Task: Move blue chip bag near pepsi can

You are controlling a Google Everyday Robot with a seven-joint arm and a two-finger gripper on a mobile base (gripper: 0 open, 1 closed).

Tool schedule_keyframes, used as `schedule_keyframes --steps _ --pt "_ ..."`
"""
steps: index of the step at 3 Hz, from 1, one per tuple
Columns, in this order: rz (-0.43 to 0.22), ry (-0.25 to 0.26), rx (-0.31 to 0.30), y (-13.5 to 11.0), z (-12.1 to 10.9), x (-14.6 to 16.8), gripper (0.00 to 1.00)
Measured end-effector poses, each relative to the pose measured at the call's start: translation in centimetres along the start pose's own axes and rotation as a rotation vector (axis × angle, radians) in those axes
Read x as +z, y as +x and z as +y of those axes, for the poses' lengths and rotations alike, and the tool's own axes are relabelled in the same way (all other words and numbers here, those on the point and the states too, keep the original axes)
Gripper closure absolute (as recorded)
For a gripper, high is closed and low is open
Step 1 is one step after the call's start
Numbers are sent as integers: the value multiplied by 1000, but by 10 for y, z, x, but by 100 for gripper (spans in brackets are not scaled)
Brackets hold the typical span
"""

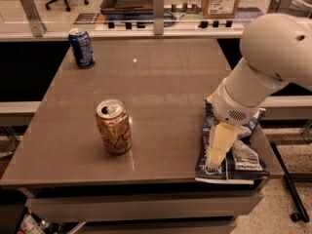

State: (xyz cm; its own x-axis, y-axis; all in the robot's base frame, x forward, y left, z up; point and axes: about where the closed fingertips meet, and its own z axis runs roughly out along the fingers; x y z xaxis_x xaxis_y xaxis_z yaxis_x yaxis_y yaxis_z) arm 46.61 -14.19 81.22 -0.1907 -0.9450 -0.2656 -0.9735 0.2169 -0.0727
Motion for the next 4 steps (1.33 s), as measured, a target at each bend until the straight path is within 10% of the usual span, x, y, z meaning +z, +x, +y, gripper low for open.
schedule_keyframes --steps 4 --pt "2 1 -3 -4 0 -10 88"
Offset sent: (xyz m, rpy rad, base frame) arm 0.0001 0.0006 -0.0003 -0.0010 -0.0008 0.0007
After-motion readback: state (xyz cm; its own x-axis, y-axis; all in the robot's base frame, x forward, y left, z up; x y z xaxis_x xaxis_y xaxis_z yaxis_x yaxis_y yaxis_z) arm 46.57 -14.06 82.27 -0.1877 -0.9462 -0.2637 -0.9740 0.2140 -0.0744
